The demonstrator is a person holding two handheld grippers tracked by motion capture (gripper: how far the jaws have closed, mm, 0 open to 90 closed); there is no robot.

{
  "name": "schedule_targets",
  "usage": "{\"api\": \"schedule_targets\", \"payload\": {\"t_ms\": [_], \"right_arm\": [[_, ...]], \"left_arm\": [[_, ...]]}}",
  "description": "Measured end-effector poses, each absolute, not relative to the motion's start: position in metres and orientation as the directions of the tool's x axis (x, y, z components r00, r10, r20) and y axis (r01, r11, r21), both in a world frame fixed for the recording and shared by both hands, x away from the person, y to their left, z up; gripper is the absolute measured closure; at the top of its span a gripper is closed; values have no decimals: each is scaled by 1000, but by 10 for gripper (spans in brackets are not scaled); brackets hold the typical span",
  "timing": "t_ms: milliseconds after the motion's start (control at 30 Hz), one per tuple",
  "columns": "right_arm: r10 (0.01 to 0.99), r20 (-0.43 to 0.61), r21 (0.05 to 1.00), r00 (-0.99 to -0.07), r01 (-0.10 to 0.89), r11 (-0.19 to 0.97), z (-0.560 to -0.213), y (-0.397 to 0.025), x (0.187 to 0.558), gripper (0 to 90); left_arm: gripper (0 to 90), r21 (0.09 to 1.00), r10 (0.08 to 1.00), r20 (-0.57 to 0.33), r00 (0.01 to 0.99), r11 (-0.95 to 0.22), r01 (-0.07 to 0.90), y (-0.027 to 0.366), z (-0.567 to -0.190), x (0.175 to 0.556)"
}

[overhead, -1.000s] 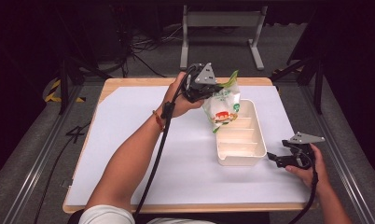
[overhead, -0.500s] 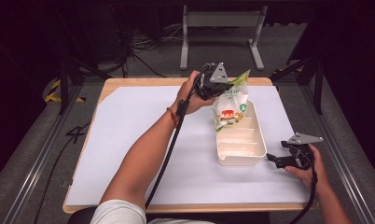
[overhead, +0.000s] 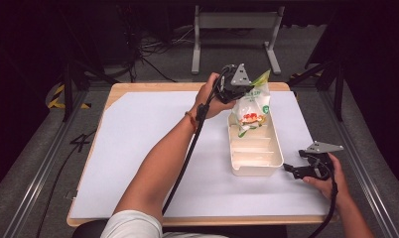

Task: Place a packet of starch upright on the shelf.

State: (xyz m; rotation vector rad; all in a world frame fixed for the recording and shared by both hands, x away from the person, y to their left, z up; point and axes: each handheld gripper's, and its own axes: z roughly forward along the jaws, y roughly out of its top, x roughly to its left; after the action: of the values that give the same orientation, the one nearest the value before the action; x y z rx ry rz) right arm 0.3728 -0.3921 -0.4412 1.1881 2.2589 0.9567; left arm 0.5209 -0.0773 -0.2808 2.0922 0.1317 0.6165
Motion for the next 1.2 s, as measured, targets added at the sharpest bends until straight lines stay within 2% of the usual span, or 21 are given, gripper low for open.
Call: {"api": "schedule_targets", "payload": {"t_ms": [100, 167, 333, 667, 867, 967, 1100, 1200], "right_arm": [[833, -40, 735, -552, 548, 399, -441, -392, 373, 140], [833, -41, 735, -552, 547, 400, -441, -392, 373, 140], [833, -47, 737, -551, 543, 401, -440, -393, 372, 140], [829, -48, 728, -557, 549, 411, -441, -391, 373, 138], [831, -41, 723, -554, 557, 408, -442, -392, 374, 134], [824, -44, 719, -565, 555, 419, -442, -390, 373, 132], [818, -35, 722, -575, 551, 418, -442, -390, 374, 129], [818, -30, 726, -574, 550, 413, -442, -391, 373, 129]], "left_arm": [[892, 817, 323, 366, 873, -560, -136, -78, -281, 523], [892, 838, 298, 325, 898, -530, -128, -76, -283, 524], [891, 854, 244, 311, 918, -496, -158, -73, -285, 513], [889, 851, 161, 278, 947, -498, -165, -67, -282, 501], [888, 823, 172, 302, 938, -544, -165, -81, -286, 502], [887, 841, 176, 248, 953, -527, -121, -85, -287, 507], [887, 806, 156, 291, 944, -572, -154, -85, -281, 501], [887, 816, 157, 262, 952, -563, -132, -80, -281, 502]]}}
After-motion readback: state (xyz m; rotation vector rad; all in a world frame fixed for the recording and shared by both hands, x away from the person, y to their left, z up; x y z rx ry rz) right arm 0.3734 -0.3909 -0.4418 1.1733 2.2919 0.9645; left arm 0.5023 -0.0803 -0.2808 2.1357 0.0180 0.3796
